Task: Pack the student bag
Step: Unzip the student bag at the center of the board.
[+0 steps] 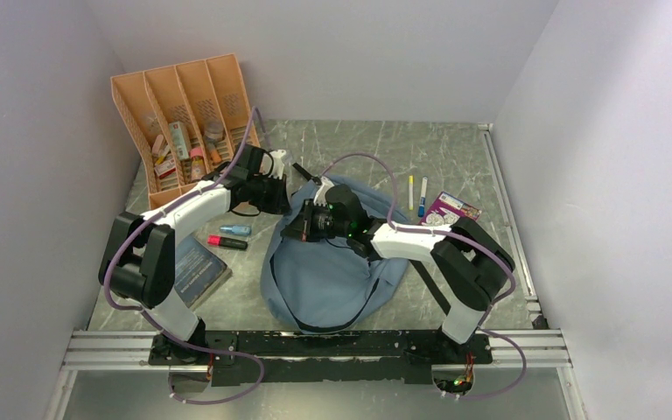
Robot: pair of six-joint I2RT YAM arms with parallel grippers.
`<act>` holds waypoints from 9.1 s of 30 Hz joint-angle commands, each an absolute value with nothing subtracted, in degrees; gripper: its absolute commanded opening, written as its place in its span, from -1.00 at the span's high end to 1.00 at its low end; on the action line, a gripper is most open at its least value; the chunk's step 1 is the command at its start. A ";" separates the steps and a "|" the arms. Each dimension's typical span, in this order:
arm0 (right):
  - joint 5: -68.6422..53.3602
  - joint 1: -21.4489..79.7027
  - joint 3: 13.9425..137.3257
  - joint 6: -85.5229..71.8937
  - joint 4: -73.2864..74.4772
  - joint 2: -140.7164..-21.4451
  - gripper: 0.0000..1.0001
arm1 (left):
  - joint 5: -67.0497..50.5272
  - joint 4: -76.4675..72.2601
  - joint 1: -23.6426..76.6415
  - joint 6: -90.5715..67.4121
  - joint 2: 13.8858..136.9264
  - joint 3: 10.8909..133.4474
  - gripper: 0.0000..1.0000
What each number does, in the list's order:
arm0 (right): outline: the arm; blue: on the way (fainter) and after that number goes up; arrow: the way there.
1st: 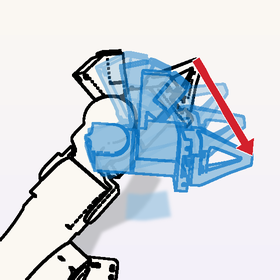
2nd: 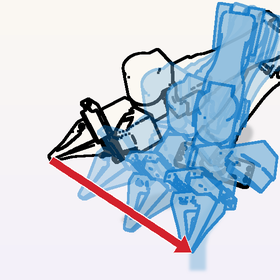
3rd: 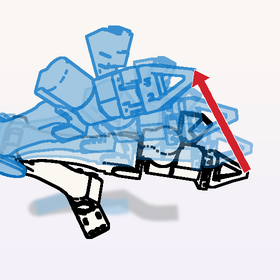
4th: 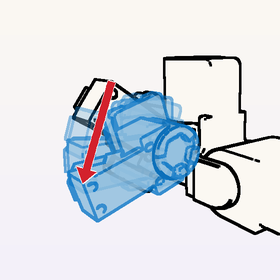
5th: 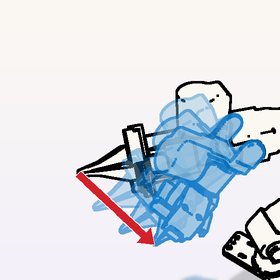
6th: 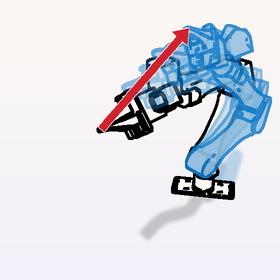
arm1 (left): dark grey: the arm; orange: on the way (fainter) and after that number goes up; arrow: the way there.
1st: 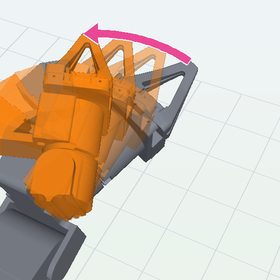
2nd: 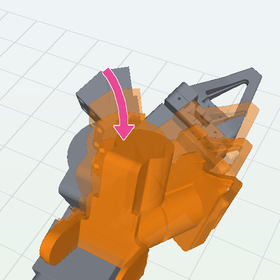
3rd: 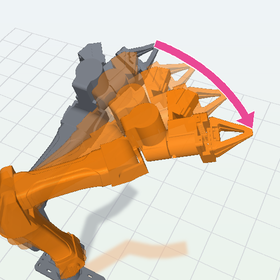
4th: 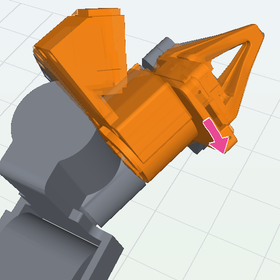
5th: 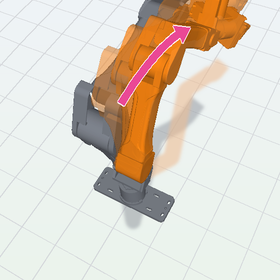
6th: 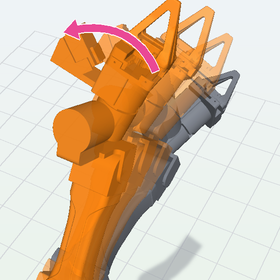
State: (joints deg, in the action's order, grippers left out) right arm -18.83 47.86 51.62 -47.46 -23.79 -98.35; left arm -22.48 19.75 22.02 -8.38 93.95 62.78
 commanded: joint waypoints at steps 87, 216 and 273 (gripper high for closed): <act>-45.94 53.38 49.71 -13.34 -13.32 -90.28 1.00 | -22.27 20.05 15.55 -15.79 100.35 76.71 0.21; -11.89 46.49 37.79 -31.64 -3.11 -70.40 1.00 | 1.66 33.02 36.26 -46.05 63.17 47.45 -0.65; 13.71 40.28 44.34 -36.63 25.02 -71.68 1.00 | 17.10 37.60 41.01 -42.31 62.05 46.50 0.90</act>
